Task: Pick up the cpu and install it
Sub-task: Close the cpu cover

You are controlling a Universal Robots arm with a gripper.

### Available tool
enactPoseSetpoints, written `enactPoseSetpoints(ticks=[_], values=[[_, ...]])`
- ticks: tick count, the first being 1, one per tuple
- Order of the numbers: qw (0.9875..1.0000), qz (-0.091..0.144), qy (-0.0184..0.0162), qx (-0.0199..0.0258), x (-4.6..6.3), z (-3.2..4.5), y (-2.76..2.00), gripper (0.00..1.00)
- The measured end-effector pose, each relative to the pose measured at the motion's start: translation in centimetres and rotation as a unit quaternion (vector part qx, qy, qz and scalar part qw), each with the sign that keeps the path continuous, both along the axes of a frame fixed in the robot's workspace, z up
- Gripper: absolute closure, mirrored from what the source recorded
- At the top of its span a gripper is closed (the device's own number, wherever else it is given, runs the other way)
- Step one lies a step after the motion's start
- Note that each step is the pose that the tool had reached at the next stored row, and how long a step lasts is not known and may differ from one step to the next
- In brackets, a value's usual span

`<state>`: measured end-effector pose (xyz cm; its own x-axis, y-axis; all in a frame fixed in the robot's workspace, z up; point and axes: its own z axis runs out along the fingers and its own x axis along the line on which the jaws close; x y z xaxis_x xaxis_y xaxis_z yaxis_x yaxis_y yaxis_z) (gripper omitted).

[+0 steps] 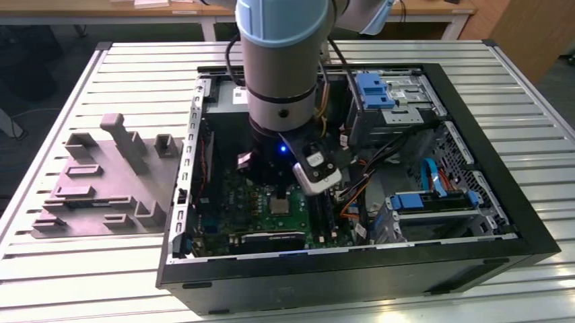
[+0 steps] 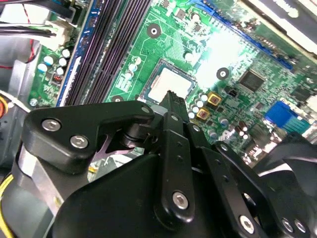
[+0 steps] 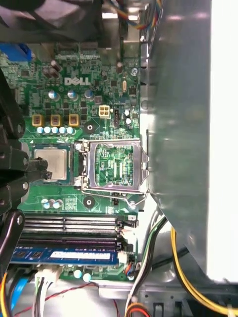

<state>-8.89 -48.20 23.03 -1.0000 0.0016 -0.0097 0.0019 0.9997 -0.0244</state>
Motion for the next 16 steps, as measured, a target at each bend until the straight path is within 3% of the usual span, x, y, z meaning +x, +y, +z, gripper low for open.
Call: enactPoseSetpoints(ticks=[8, 16], values=[[1.0000, 0.000, 0.0000, 0.0000, 0.0, 1.67, 0.00, 0.89], [1.0000, 0.004, 0.0000, 0.0001, 0.0, 1.79, 0.00, 0.89]])
